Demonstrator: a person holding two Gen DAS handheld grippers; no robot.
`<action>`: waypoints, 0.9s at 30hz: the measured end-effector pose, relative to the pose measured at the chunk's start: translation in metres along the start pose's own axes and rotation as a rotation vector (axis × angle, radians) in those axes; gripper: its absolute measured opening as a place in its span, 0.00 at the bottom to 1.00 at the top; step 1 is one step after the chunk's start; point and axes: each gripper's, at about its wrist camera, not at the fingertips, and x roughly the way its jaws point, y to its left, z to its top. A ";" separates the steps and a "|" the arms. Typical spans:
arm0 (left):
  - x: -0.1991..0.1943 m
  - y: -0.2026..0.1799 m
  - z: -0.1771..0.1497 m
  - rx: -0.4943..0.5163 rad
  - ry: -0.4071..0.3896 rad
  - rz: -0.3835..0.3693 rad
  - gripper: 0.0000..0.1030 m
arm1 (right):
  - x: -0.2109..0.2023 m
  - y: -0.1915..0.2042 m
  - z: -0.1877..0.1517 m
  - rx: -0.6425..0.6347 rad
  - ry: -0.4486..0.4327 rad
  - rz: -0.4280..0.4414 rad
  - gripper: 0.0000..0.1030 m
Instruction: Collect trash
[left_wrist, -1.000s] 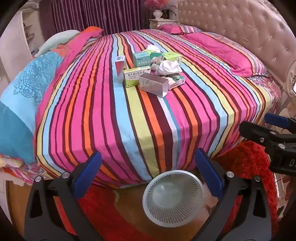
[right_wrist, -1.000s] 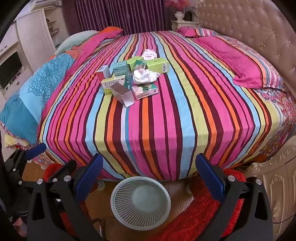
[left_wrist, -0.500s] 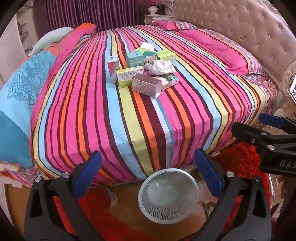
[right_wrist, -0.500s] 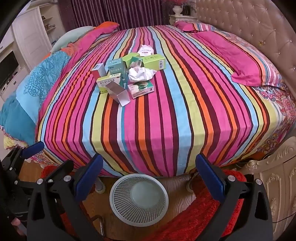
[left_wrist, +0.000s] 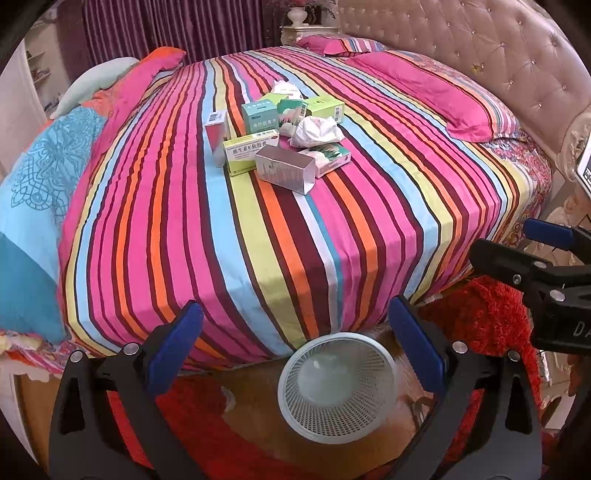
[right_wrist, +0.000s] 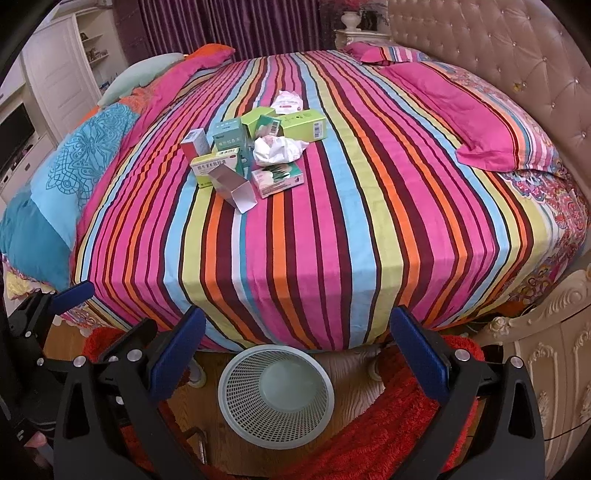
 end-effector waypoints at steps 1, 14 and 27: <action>0.000 0.000 0.000 -0.001 0.000 0.003 0.94 | 0.001 0.000 0.000 -0.003 0.003 -0.001 0.93; 0.001 0.010 0.000 -0.033 0.011 0.025 0.94 | 0.006 0.005 -0.001 -0.025 0.030 0.011 0.93; 0.015 0.014 -0.005 -0.062 0.057 0.011 0.94 | 0.011 -0.008 -0.001 0.005 0.041 -0.019 0.93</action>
